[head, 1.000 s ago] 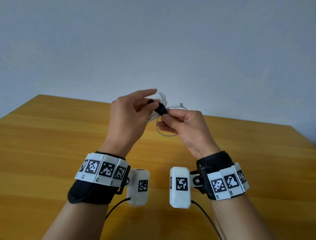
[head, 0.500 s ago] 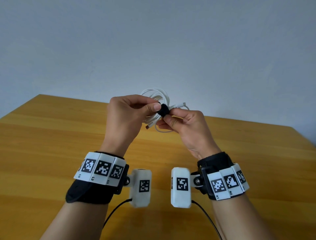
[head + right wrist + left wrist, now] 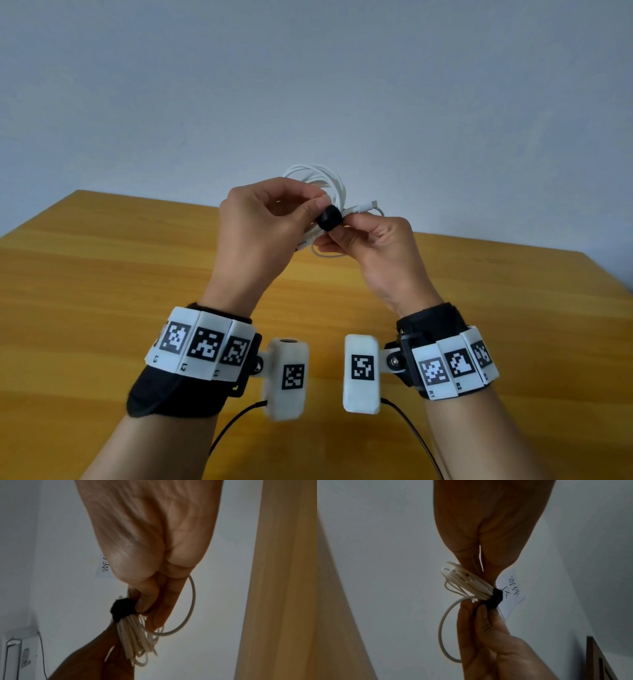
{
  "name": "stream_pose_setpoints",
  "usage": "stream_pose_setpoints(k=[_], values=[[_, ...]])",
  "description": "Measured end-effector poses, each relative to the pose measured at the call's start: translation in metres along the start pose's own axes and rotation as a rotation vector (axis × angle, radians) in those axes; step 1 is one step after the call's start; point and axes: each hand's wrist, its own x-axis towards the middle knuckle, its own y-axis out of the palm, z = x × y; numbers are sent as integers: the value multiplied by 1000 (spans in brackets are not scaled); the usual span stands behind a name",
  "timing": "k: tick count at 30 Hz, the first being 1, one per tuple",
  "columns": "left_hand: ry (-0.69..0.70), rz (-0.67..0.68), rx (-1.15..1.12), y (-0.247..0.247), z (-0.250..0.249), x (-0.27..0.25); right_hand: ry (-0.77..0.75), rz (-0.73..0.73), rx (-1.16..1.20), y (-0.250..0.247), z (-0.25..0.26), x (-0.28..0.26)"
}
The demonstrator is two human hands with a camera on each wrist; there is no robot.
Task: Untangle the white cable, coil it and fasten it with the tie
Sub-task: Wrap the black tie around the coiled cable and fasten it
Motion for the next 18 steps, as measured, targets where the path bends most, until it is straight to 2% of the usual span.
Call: stream_pose_setpoints(k=[7, 11, 15, 18], values=[[67, 81, 217, -2, -8, -2, -38, -83, -1, 4, 0, 2], [0, 214, 222, -2, -12, -3, -21, -125, -26, 2, 3, 2], [82, 141, 457, 0, 1, 1, 28, -111, -49, 8, 5, -1], [96, 122, 527, -1, 6, 1, 36, -94, -132, 11, 8, -4]])
